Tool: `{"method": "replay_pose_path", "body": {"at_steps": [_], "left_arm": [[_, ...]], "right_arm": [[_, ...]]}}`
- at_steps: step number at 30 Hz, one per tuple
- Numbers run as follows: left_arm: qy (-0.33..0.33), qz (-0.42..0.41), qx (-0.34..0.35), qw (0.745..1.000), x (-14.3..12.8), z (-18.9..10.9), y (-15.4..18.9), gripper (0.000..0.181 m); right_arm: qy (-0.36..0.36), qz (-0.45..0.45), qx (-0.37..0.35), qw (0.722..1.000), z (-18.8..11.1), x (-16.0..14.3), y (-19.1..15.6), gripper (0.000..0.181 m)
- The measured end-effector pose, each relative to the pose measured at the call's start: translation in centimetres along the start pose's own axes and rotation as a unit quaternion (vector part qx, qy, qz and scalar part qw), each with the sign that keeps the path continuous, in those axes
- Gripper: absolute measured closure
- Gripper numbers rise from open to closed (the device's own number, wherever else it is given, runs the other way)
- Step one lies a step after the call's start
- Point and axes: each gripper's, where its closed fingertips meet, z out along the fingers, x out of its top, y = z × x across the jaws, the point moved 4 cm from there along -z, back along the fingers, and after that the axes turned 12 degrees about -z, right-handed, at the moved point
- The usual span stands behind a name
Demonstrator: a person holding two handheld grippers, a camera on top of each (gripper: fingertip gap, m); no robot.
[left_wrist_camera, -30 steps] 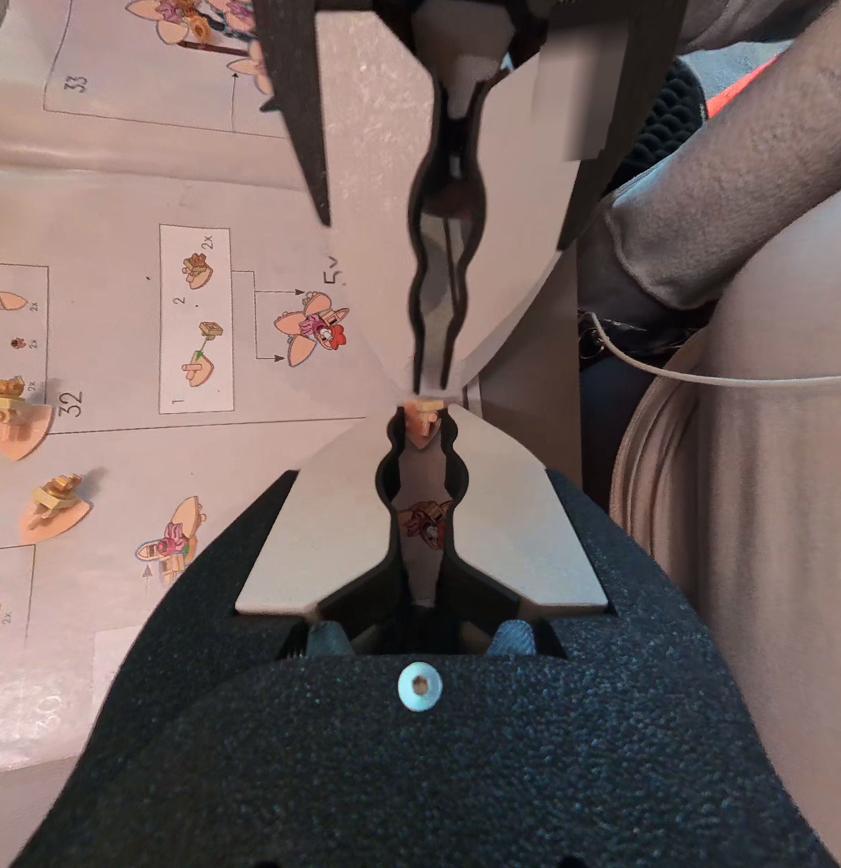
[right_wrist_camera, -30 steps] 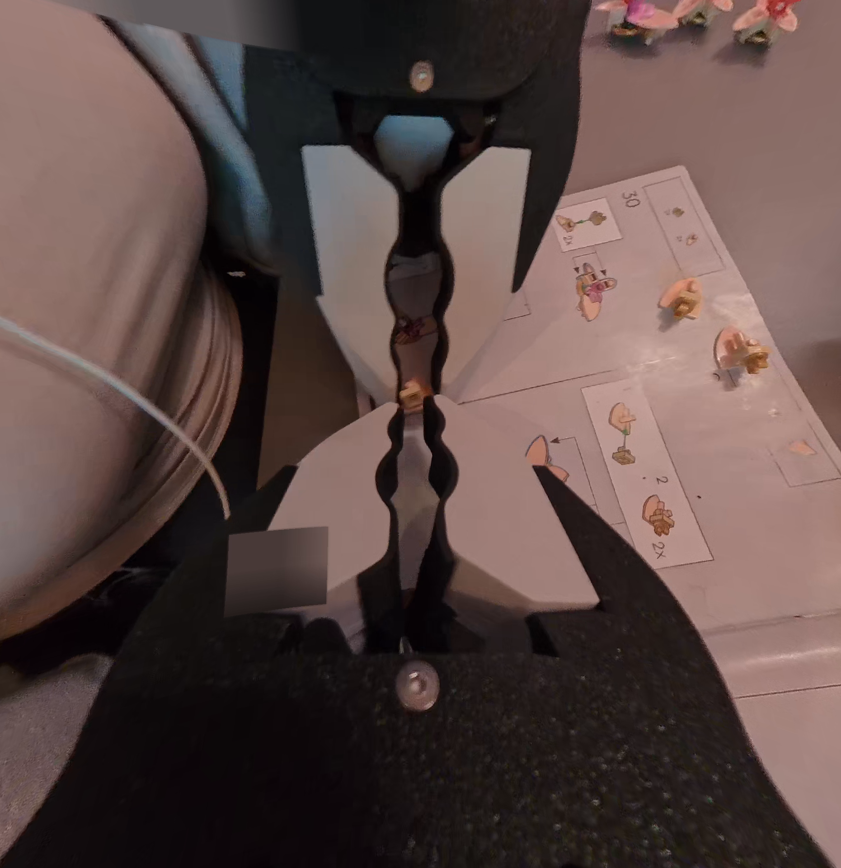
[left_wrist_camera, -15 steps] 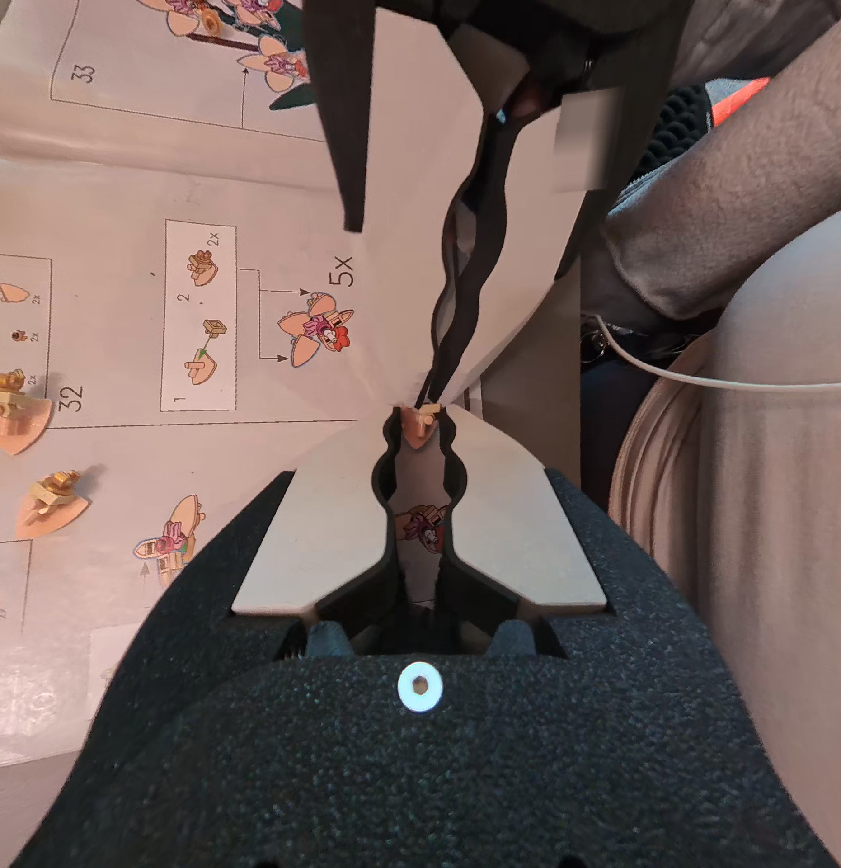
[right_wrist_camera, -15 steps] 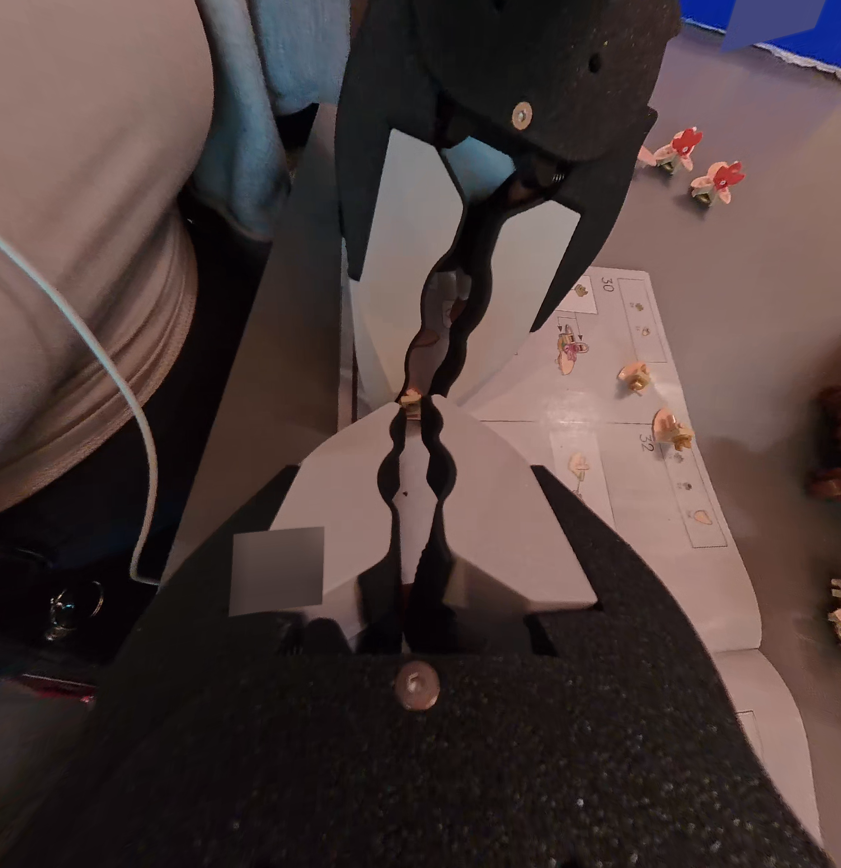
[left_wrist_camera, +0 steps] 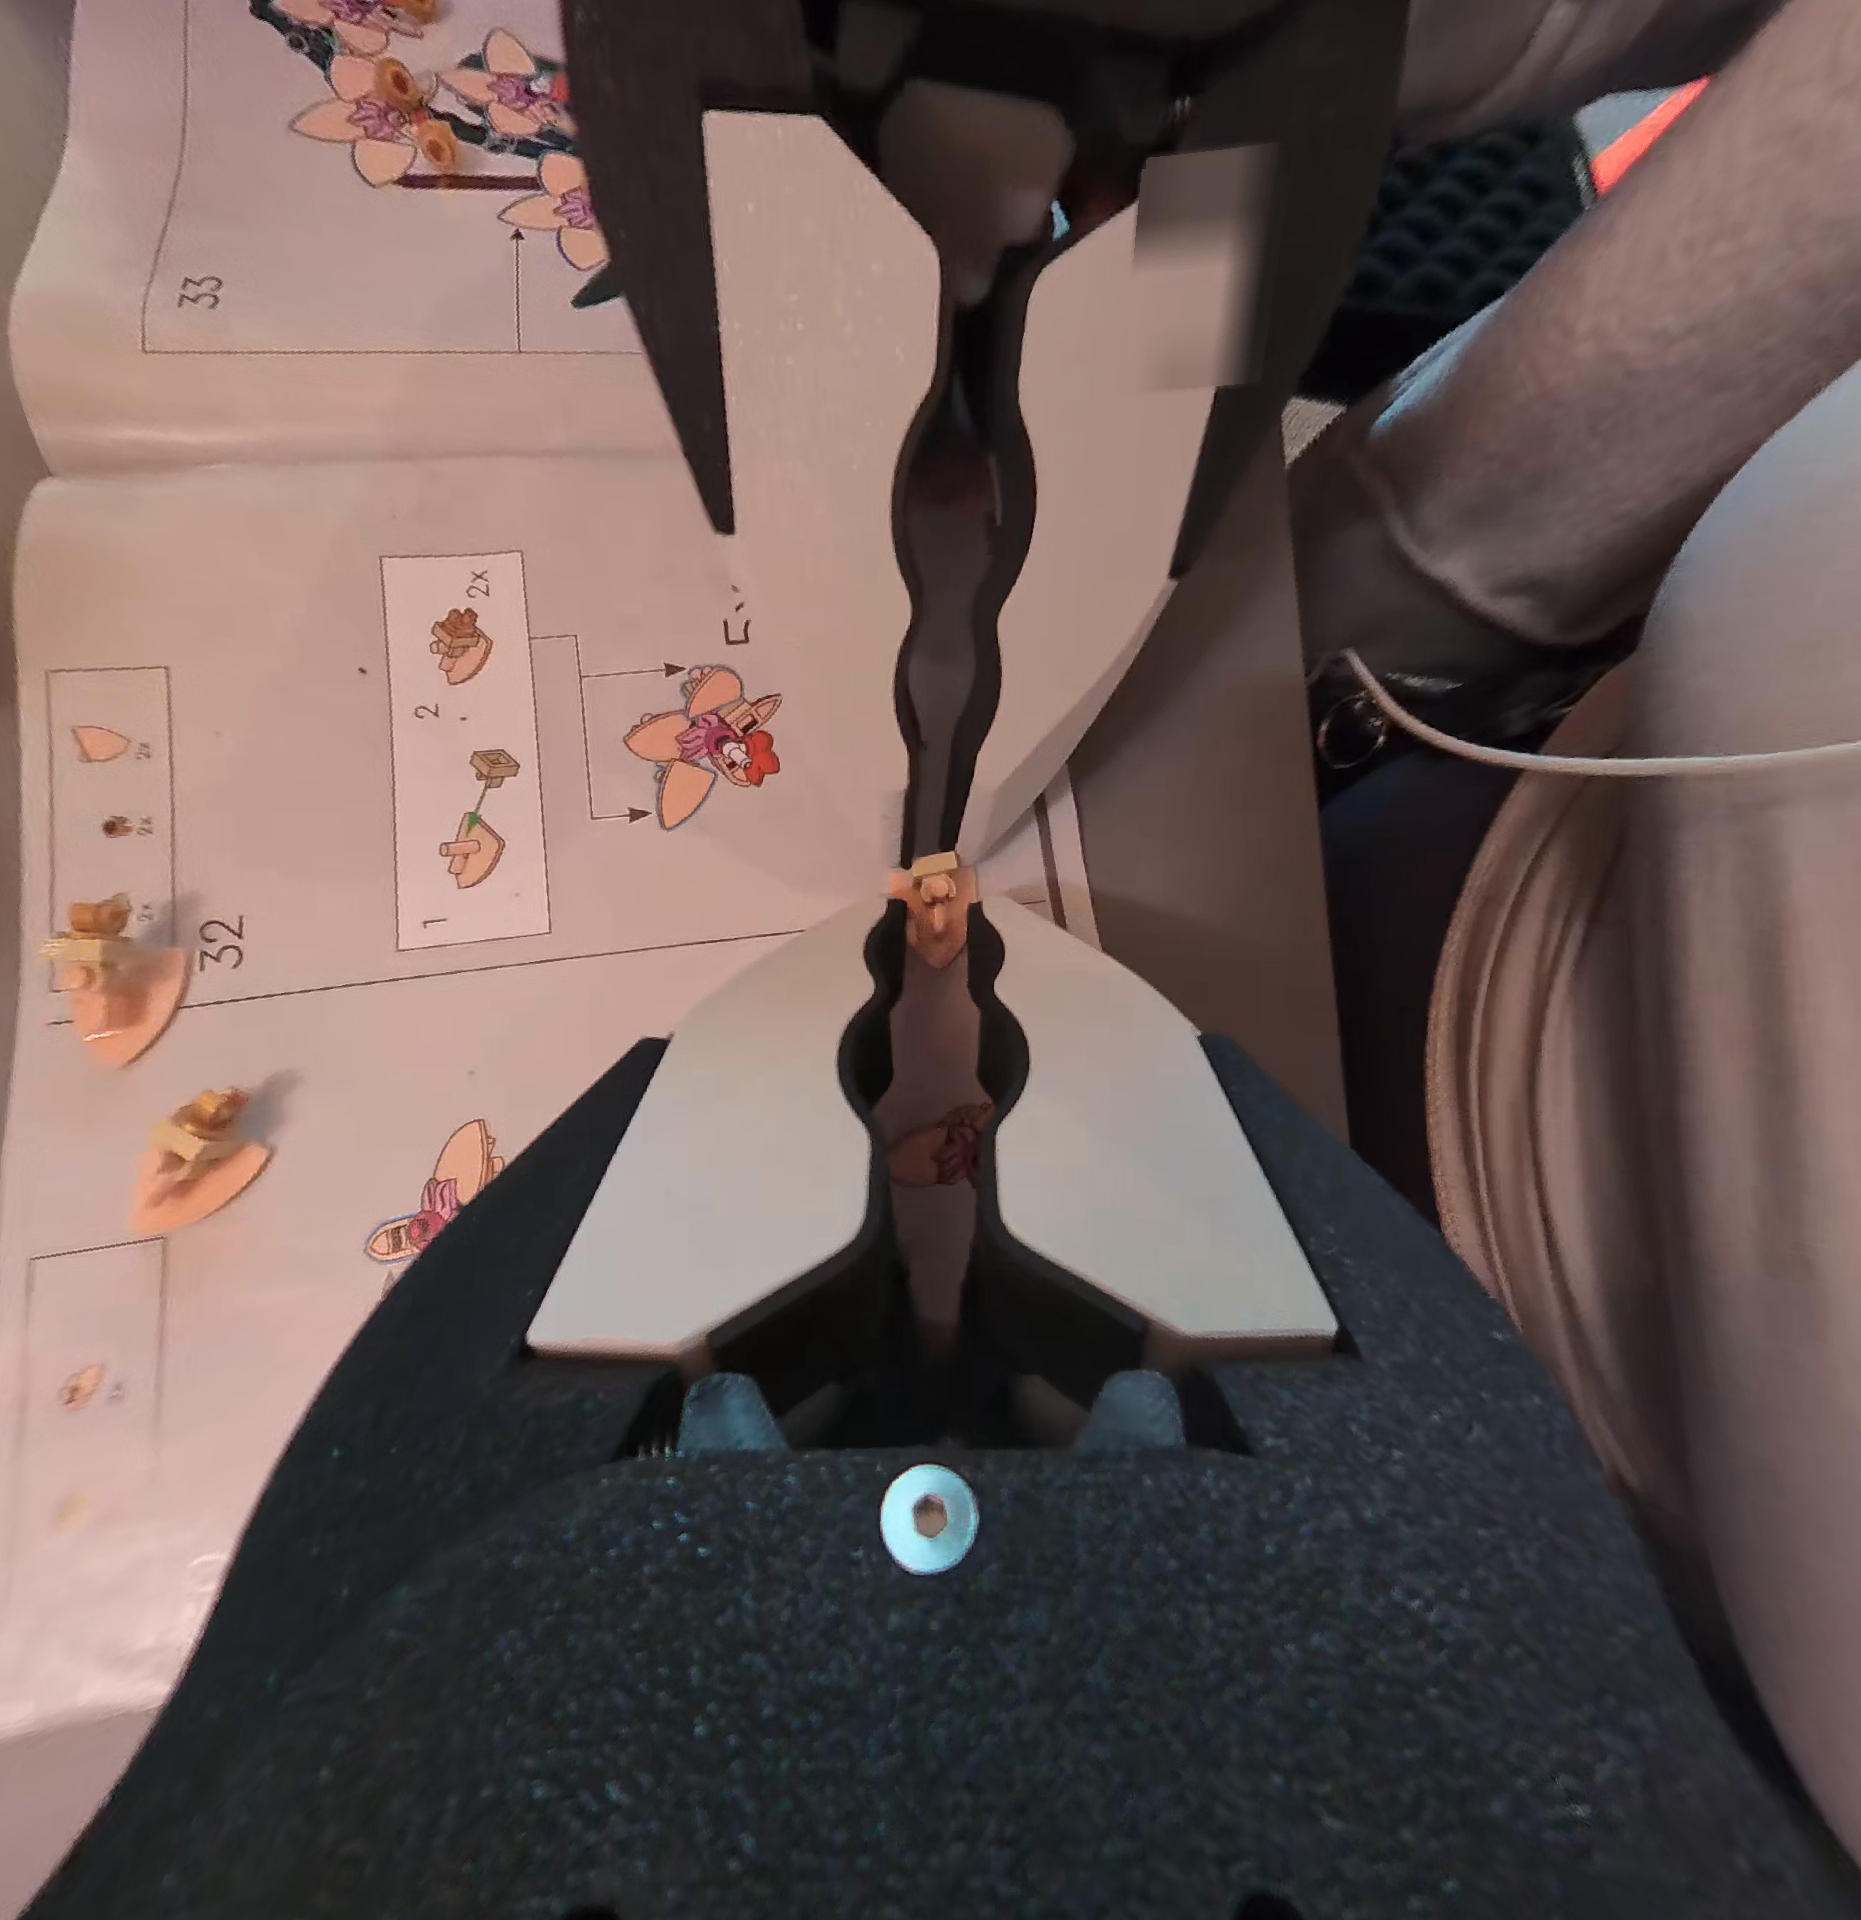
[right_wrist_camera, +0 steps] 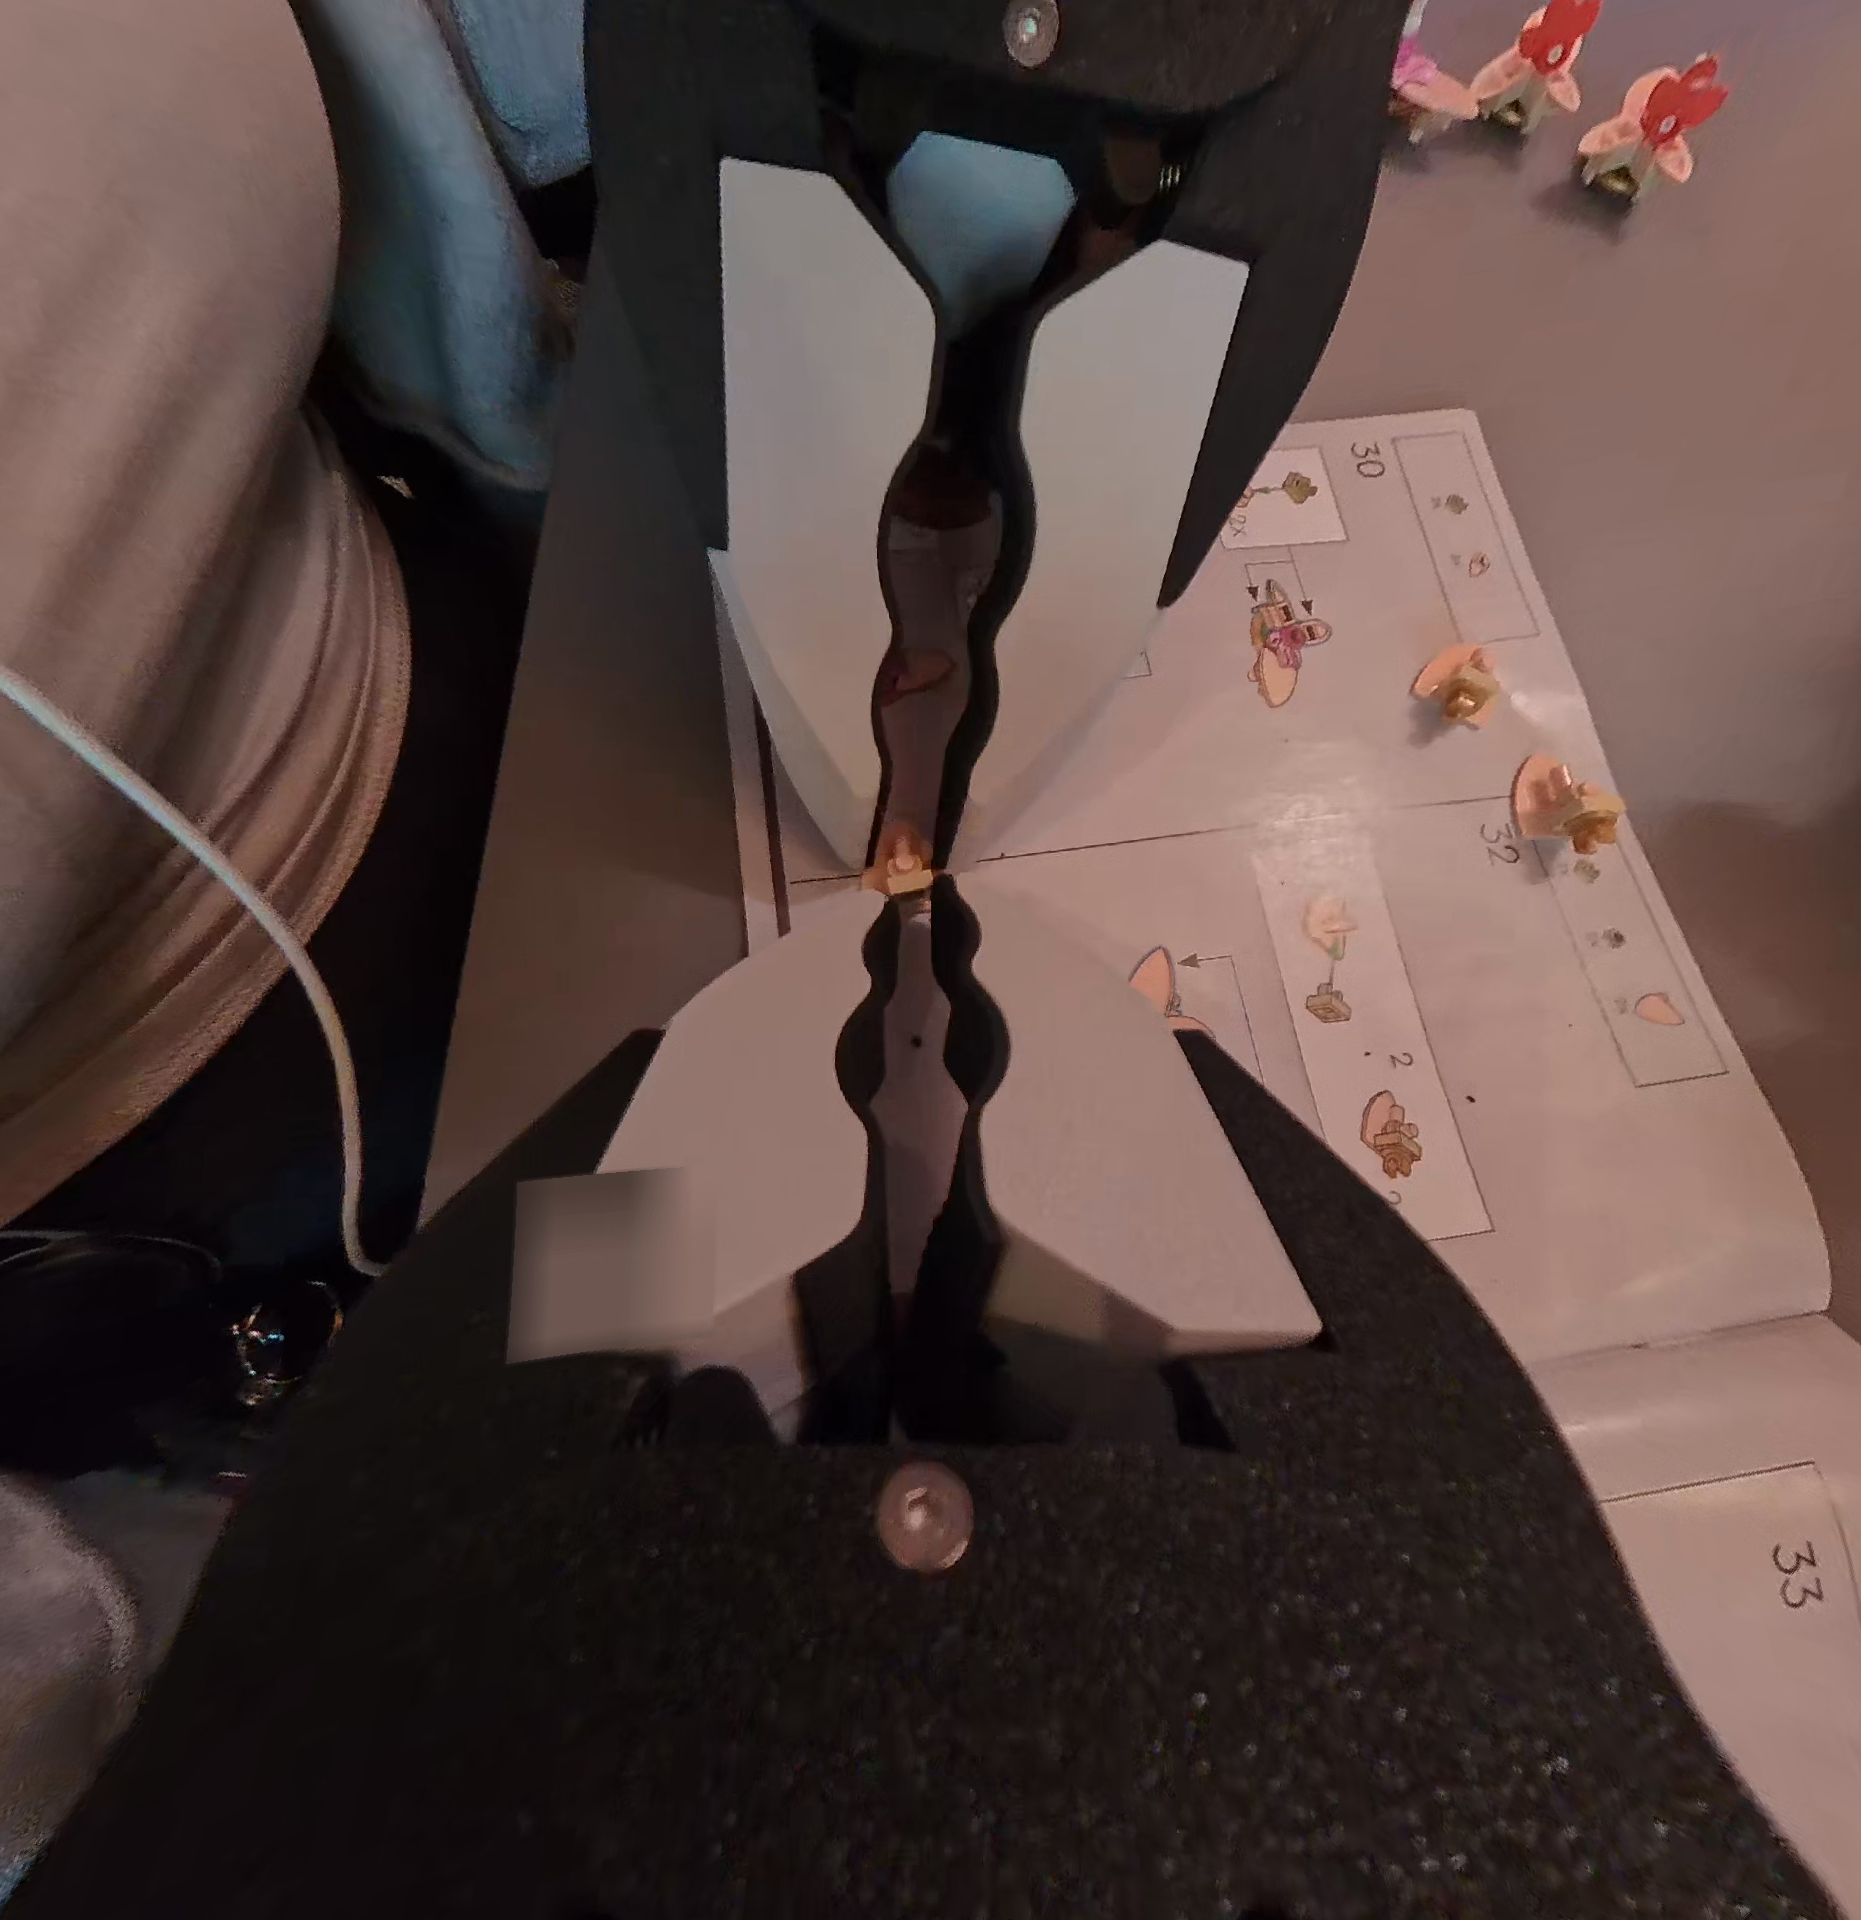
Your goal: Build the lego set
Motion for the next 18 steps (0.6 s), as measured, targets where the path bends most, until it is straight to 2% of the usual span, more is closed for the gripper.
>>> {"method": "replay_pose_path", "body": {"at_steps": [6, 18], "left_arm": [[0.016, -0.032, 0.0, 0.999, -0.07, 0.0, -0.15, 0.174], [0.042, -0.046, 0.035, 0.997, -0.29, -0.01, 0.16, 0.174]], "right_arm": [[-0.02, 0.052, -0.016, 0.998, 0.07, 0.13, -0.2, 0.175], [-0.036, 0.154, -0.106, 0.982, 0.19, 0.36, -0.86, 0.175]]}}
